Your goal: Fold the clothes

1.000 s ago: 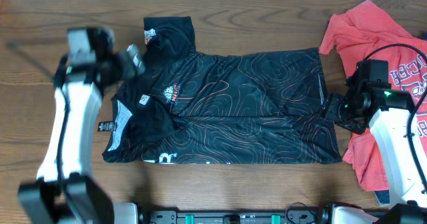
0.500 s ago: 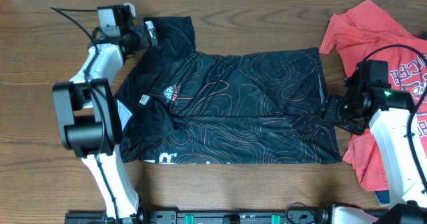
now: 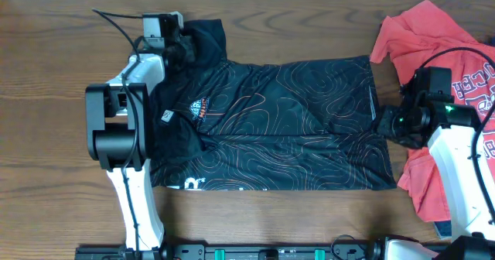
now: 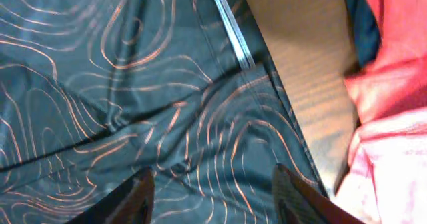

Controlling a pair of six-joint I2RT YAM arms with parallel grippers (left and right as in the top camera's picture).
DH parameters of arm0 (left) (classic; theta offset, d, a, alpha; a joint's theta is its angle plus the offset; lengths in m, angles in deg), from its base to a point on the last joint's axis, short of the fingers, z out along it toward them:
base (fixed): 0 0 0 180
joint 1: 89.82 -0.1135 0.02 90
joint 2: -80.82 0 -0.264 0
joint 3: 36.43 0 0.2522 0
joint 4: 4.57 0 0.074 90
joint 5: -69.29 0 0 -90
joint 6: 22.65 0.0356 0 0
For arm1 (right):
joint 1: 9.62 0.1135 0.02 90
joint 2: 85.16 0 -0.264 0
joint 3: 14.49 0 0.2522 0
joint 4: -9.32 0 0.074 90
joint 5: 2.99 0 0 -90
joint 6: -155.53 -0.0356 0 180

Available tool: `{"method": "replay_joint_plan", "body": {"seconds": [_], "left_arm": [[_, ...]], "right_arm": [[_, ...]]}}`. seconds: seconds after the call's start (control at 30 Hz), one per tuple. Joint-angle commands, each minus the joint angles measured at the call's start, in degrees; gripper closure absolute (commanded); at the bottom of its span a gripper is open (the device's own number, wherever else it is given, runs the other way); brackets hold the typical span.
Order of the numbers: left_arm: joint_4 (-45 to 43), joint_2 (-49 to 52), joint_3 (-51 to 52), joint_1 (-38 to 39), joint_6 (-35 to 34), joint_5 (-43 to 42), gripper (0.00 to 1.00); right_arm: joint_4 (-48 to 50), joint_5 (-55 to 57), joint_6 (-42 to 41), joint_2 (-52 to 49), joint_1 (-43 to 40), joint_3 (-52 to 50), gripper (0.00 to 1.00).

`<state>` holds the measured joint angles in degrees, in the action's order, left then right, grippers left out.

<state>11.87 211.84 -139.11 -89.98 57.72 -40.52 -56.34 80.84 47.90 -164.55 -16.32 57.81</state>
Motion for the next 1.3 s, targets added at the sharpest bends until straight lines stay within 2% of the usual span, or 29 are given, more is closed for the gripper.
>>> {"method": "replay_joint_plan", "body": {"seconds": [0.0,0.13,0.4,0.57,0.7,0.9,1.27], "left_arm": [[-0.2,0.2,-0.6,-1.1,-2.9,-0.5,0.88],[0.6,-1.2,-0.6,-2.0,-6.8,-0.6,0.88],[6.4,-1.2,-0.6,-1.8,-7.0,-0.5,0.89],[8.8,-1.2,-0.6,-1.8,-7.0,-0.5,0.88],[9.4,-1.2,-0.5,-1.8,-7.0,-0.5,0.89],[10.1,-1.1,-0.3,-1.8,-7.0,-0.5,0.88],[11.0,-1.1,0.0,-1.8,-7.0,-0.5,0.88]], "right_arm": [[2.4,-2.3,2.8,-1.9,-0.3,0.3,0.48],[6.3,-7.1,5.5,-8.5,-0.3,3.0,0.41],[10.4,-6.5,4.2,-29.2,0.3,24.2,0.28],[13.5,-7.0,4.2,-39.4,1.0,33.1,0.29],[17.8,-5.8,3.2,-44.4,1.3,35.0,0.31],[21.3,-4.4,-2.1,-47.3,1.4,35.0,0.35],[23.0,-1.5,-3.6,-50.0,2.3,35.0,0.41]]}}
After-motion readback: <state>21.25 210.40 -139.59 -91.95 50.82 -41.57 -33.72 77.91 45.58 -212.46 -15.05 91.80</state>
